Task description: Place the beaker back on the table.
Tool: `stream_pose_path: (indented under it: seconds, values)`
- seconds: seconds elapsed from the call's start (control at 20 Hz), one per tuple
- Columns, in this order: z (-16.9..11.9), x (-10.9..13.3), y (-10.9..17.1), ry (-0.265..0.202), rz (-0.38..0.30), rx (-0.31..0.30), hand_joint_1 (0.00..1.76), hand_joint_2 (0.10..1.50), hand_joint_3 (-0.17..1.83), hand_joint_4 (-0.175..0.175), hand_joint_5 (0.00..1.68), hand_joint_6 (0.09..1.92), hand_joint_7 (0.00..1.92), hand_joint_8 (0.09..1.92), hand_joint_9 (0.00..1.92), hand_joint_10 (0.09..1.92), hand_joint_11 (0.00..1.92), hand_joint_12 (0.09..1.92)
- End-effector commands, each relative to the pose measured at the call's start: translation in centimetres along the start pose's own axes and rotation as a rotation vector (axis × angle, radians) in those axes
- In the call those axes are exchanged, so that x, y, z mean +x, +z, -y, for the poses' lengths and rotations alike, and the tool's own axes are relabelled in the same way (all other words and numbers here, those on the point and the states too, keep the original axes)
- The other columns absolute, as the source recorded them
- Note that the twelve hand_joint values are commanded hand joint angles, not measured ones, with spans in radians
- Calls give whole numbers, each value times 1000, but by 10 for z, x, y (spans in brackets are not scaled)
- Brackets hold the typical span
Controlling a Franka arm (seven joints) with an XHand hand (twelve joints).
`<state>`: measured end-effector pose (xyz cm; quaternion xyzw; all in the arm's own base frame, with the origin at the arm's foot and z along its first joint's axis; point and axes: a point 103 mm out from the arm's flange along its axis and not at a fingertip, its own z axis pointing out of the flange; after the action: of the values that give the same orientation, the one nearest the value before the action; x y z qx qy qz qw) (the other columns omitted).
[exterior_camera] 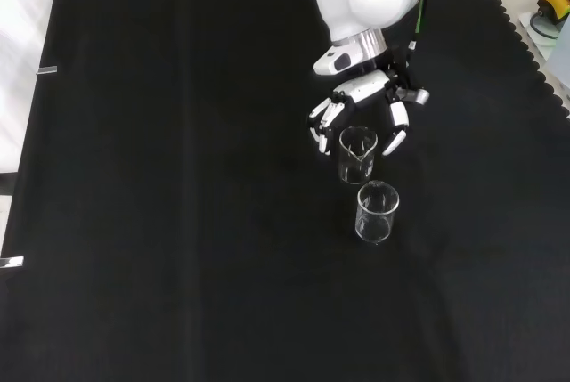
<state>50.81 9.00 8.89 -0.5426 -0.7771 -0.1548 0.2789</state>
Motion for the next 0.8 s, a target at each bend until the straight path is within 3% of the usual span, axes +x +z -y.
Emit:
stream_pose_path:
  seconds: [0.05,0.8]
  values:
    - [21,-3,-22,29,22,-28,947,294,949,-77,342,493,520,674,543,657,137,1350]
    - [56,-4,-55,66,52,-80,934,308,954,-79,354,458,514,680,538,665,135,1354]
